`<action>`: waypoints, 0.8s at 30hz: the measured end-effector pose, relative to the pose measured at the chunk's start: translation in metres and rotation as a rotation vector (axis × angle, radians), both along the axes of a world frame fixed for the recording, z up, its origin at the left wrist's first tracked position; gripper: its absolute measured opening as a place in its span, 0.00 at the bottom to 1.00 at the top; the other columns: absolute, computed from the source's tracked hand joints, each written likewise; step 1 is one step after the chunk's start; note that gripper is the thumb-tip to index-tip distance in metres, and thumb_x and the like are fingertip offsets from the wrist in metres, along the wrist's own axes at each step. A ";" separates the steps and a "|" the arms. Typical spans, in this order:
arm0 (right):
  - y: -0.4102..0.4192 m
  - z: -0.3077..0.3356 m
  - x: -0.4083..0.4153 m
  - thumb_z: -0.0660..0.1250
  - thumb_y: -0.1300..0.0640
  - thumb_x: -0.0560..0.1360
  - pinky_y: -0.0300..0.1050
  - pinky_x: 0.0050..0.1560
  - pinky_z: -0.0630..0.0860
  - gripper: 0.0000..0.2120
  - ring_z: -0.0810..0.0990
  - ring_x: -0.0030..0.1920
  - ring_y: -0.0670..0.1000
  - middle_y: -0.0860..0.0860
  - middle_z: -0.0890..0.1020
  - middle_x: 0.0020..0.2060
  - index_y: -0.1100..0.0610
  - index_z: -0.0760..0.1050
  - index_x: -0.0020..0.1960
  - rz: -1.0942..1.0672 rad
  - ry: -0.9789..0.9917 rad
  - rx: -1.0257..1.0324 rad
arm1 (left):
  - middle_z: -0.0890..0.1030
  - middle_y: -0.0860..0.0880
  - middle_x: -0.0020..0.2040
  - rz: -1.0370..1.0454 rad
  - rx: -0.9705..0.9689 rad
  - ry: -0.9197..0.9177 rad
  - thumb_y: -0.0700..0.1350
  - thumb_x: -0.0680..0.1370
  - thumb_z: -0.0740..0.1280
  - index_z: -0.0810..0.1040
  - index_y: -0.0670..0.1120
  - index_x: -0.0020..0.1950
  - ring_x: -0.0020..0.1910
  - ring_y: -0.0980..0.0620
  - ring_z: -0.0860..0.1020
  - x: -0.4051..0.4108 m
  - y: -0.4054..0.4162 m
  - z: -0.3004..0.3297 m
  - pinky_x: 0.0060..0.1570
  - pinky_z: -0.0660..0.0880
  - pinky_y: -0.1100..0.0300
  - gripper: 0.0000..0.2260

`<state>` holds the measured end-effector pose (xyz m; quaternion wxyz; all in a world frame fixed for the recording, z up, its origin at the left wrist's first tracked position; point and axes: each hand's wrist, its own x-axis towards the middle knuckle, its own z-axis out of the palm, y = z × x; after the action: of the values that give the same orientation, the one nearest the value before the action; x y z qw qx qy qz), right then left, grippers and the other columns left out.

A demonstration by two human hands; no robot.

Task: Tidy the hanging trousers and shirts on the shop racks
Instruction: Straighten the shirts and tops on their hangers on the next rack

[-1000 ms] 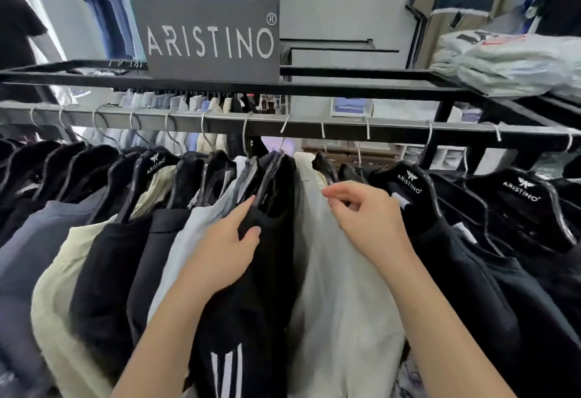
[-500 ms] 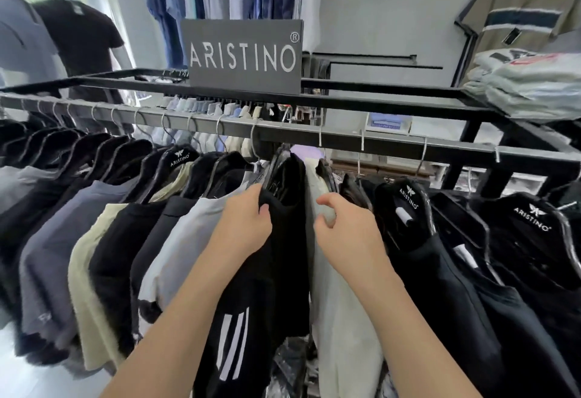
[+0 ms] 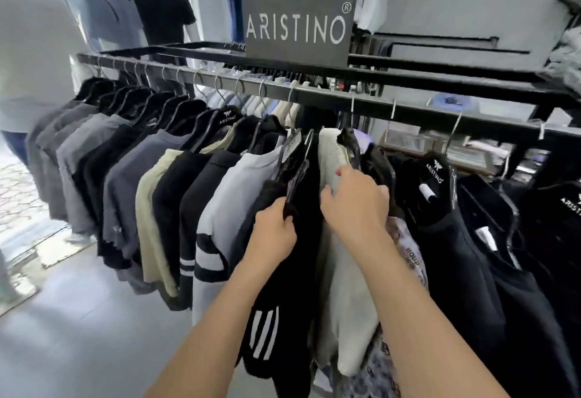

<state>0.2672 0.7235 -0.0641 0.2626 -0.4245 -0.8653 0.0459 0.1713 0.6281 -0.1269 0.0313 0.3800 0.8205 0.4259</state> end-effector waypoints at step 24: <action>-0.125 -0.010 0.013 0.72 0.44 0.73 0.28 0.48 0.69 0.13 0.78 0.47 0.43 0.43 0.83 0.42 0.51 0.81 0.53 1.107 0.145 -0.391 | 0.84 0.64 0.47 0.222 -0.079 -0.067 0.33 0.72 0.72 0.80 0.56 0.55 0.46 0.67 0.80 0.067 -0.305 0.081 0.47 0.71 0.76 0.20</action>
<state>0.2800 0.5985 -0.0746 0.1748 0.0536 -0.9135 0.3635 0.2382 0.3235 -0.0462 0.0263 0.2710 0.8721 0.4067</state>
